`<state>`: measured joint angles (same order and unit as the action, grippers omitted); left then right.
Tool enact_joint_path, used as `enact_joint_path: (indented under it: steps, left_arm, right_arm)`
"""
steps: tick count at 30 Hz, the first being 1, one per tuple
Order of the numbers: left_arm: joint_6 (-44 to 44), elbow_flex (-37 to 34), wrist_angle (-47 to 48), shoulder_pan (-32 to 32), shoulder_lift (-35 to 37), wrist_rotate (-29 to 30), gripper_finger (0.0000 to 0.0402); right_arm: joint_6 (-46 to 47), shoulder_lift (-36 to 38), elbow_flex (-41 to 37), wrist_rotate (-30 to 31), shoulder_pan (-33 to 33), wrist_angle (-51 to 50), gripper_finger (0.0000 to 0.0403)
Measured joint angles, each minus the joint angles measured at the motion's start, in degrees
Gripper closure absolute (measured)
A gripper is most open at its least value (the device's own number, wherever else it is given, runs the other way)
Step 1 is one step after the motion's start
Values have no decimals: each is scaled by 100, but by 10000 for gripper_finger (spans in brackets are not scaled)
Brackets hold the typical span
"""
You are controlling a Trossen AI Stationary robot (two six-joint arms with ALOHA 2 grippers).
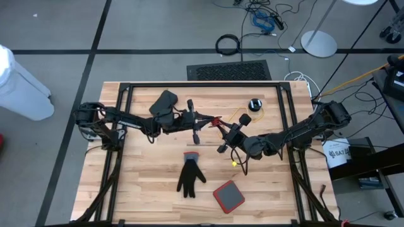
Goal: Coil cords
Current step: Uncoil the red wire from the black spool
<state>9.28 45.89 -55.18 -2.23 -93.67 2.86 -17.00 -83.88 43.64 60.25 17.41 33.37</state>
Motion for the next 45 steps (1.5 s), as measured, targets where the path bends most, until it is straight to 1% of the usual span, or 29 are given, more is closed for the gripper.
enact_joint_path:
  steps: [6,18,23,32,38,42,45]
  left_arm:
    - [-2,38,114,-12,-9,-242,371]
    - [-151,94,378,-12,-13,-303,371]
    - [-281,94,407,-12,-13,-482,371]
    - [-287,105,656,-44,-11,-651,372]
    - [-329,105,734,-58,-11,-689,374]
    - [-442,105,763,-60,-13,-856,372]
    - [-431,105,844,-64,-13,-868,380]
  right_arm:
    - [158,2,2,-65,43,-265,358]
    - [300,9,4,-297,44,-689,358]
    - [397,9,7,-371,77,-916,358]
    - [407,0,7,-545,105,-1079,358]
    - [627,0,9,-676,113,-1383,358]
    - [631,0,13,-695,152,-1434,358]
    - [630,0,13,-709,159,-1468,358]
